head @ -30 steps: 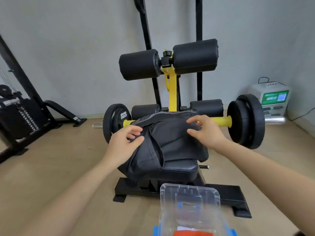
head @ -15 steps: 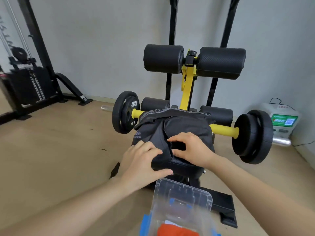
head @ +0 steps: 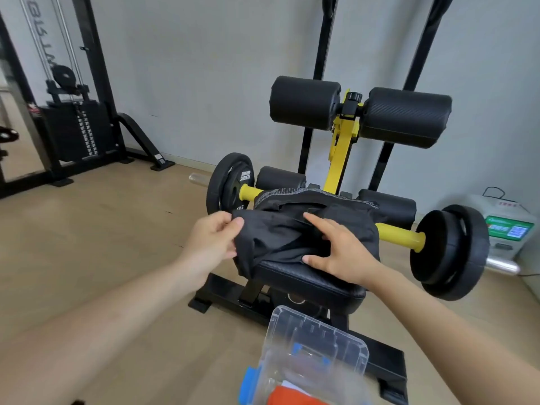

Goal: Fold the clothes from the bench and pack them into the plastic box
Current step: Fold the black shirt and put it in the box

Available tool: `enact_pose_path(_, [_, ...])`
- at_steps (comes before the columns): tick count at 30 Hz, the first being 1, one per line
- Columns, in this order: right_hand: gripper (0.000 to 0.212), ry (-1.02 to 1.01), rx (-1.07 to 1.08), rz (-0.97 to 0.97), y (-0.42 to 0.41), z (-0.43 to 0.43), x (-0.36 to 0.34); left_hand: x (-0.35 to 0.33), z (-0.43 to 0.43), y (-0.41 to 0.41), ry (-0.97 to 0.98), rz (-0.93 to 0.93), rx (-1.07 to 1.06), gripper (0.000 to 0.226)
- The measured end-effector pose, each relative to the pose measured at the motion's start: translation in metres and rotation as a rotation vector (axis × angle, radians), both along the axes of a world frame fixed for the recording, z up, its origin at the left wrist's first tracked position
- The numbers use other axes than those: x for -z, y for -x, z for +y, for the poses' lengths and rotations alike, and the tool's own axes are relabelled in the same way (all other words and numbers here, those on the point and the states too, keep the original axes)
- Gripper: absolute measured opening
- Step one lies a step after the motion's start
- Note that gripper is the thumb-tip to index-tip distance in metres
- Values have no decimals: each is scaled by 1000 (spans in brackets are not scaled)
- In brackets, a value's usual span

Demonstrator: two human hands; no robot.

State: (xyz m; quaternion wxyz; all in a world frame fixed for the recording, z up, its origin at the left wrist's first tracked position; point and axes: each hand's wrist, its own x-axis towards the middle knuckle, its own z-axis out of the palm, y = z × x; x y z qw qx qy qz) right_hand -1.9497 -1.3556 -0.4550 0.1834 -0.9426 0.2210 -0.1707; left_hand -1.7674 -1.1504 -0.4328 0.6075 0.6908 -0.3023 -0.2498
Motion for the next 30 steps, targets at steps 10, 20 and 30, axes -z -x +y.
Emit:
enact_pose_path(10, [88, 88, 196, 89, -20, -9, -8, 3, -10, -78, 14, 96, -194, 19])
enact_pose_path(20, [73, 114, 140, 33, -17, -11, 0, 13, -60, -110, 87, 68, -254, 22])
enact_pose_path(30, [51, 91, 69, 118, 2, -6, 9, 50, -2, -78, -471, -203, 331, 37])
